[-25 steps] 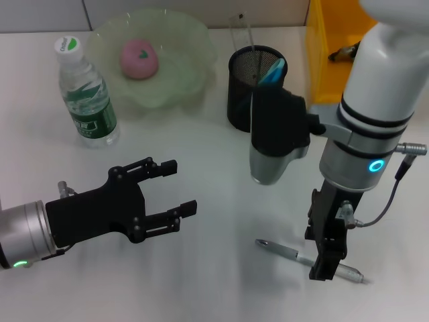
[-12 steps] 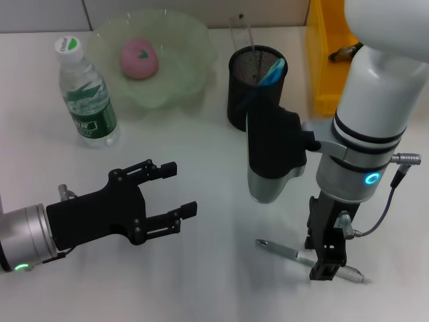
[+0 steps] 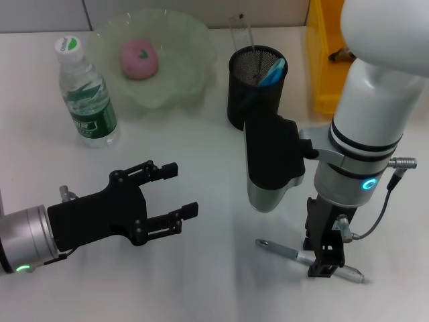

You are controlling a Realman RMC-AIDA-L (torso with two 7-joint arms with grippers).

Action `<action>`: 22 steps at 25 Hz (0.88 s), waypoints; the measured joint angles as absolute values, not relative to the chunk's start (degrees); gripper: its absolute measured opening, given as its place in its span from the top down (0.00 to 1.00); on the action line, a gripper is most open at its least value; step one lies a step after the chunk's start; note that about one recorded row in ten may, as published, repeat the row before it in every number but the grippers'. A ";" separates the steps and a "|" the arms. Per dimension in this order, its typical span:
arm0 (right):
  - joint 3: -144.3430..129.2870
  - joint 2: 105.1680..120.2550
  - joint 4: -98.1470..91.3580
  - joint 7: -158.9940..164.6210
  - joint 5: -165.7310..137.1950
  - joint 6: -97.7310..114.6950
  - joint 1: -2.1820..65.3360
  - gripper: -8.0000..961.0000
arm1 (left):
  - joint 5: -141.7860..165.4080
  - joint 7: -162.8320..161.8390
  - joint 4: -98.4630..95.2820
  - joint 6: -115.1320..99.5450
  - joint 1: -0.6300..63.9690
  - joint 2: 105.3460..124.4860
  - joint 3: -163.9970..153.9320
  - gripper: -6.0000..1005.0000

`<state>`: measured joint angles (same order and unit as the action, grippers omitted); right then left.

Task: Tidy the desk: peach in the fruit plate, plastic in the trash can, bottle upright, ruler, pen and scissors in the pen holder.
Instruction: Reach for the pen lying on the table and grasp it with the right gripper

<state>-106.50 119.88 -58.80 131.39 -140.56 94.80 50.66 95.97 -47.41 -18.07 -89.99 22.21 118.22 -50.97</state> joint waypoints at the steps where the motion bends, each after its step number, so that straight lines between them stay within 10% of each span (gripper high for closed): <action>1: -106.50 119.88 -58.80 131.39 -140.56 94.80 50.66 0.53 | 95.97 -47.41 -18.07 -89.99 22.21 118.22 -50.97 0.23; 22: -108.88 119.88 -60.73 131.22 -140.41 94.39 49.59 0.62 | 95.98 -47.37 -18.15 -90.00 21.97 118.21 -50.98 0.23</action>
